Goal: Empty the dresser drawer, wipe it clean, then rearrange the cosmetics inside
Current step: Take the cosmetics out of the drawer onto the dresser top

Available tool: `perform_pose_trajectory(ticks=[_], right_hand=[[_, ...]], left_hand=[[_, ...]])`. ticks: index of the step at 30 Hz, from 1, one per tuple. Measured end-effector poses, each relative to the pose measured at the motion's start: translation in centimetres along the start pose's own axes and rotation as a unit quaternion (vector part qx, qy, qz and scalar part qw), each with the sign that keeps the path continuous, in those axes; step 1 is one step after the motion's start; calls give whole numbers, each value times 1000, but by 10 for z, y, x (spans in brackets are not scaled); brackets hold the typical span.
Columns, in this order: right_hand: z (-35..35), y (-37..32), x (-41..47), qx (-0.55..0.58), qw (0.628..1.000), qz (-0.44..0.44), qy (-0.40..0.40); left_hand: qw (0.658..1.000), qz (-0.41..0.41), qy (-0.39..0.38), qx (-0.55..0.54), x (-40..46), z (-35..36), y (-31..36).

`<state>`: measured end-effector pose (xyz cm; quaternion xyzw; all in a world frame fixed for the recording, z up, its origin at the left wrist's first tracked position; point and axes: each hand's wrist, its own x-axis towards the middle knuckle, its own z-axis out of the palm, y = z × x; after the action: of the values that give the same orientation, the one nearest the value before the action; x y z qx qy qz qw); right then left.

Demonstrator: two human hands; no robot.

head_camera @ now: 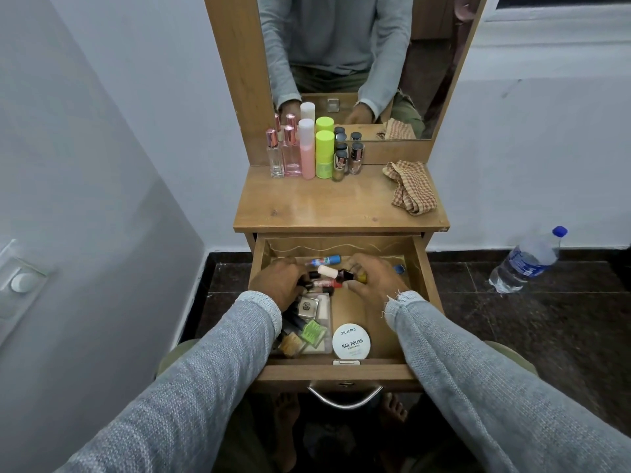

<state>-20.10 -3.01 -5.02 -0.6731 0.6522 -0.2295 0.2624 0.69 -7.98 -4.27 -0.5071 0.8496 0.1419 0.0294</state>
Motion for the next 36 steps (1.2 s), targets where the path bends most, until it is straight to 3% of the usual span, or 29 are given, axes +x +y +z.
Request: perform_pose_trajectory(ticks=[7, 12, 18, 23, 29, 36], right_hand=[[4, 3, -1, 53, 998, 10, 17], [-4, -3, -1, 193, 980, 4, 56], [-25, -21, 8, 272, 956, -7, 105], [-42, -31, 20, 326, 931, 8, 163], [-56, -38, 50, 249, 938, 25, 242], [-59, -38, 81, 164, 957, 43, 236]], left_hand=[[998, 9, 8, 58, -2, -3, 6], [992, -12, 79, -101, -6, -12, 6], [920, 25, 240, -310, -12, -48, 14], [865, -6, 338, -370, 8, -87, 32], [859, -29, 345, -379, 53, -98, 37], [870, -46, 331, -362, 73, -89, 32]])
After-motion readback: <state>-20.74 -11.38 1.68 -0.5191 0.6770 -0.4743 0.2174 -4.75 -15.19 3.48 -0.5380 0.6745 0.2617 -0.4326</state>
